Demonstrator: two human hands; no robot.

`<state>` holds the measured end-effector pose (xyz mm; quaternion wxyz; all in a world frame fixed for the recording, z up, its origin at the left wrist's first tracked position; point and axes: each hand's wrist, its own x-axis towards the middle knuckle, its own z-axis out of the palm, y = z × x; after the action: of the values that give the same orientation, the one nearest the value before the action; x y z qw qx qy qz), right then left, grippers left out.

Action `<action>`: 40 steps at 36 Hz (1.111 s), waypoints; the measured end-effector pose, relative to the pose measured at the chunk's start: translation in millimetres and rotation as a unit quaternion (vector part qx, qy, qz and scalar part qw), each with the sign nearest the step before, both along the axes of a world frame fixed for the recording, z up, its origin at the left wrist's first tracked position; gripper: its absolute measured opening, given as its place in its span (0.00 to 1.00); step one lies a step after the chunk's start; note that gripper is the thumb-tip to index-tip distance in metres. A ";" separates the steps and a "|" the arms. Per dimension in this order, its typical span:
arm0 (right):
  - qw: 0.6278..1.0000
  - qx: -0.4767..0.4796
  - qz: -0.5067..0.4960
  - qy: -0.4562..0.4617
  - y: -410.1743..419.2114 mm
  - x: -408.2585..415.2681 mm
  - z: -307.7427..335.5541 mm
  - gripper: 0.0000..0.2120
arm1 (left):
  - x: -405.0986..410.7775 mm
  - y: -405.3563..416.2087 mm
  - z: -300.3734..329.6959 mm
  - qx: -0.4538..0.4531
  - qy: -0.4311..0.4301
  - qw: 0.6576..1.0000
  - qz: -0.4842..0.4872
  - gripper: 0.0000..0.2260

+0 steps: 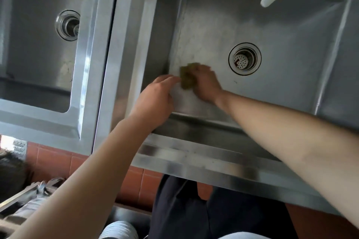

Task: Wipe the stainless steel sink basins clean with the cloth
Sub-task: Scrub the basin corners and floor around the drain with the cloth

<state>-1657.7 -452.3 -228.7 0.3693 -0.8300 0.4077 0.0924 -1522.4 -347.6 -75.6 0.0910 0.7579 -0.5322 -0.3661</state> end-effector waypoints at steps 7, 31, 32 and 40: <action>0.945 -0.032 0.313 0.093 58.9 2.5 -28.0 0.21 | -4.5 -6.6 -22.7 0.156 0.053 0.984 0.063 0.26; 0.919 0.083 -0.179 0.340 -45.6 -292.3 2.8 0.70 | -94.7 -56.3 -132.5 0.225 -0.055 0.923 -0.308 0.22; 0.920 0.091 -0.174 0.339 -43.7 -292.2 0.3 0.70 | -96.1 -55.4 -141.8 0.231 -0.081 0.909 -0.337 0.25; 0.920 0.105 -0.227 0.302 -20.7 -282.1 -18.6 0.68 | -109.5 -49.6 -182.5 0.217 -0.059 0.881 -0.416 0.27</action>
<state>-1939.8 -473.0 -247.3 0.3246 -0.6045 0.6653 0.2943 -1631.9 -397.2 -258.1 -0.2681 0.4880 -0.7101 -0.4309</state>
